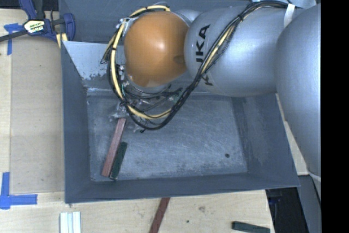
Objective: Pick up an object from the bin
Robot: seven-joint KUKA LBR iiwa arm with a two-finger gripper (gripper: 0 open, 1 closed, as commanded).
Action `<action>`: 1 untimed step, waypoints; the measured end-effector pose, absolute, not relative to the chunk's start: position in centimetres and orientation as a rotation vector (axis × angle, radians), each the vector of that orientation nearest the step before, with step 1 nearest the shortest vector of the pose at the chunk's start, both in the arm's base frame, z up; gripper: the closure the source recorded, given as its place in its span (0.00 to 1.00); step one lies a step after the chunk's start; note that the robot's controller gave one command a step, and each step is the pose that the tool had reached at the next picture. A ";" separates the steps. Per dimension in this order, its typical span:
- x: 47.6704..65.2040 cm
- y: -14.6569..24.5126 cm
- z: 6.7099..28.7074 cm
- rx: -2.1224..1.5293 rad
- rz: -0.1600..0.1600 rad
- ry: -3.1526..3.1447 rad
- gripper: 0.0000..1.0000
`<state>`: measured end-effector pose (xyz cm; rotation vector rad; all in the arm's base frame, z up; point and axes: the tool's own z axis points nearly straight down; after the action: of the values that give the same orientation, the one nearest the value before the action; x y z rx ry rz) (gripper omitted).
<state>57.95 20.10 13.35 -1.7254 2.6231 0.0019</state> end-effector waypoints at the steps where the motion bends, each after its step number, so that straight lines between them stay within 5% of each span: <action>1: 57.6 21.3 18.4 -1.736 0.003 2.622 1.00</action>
Offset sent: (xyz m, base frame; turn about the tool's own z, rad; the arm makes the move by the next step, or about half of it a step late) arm 0.0097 -0.0160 0.1145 -0.0276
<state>57.56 21.28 18.38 -1.7364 2.6216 0.0034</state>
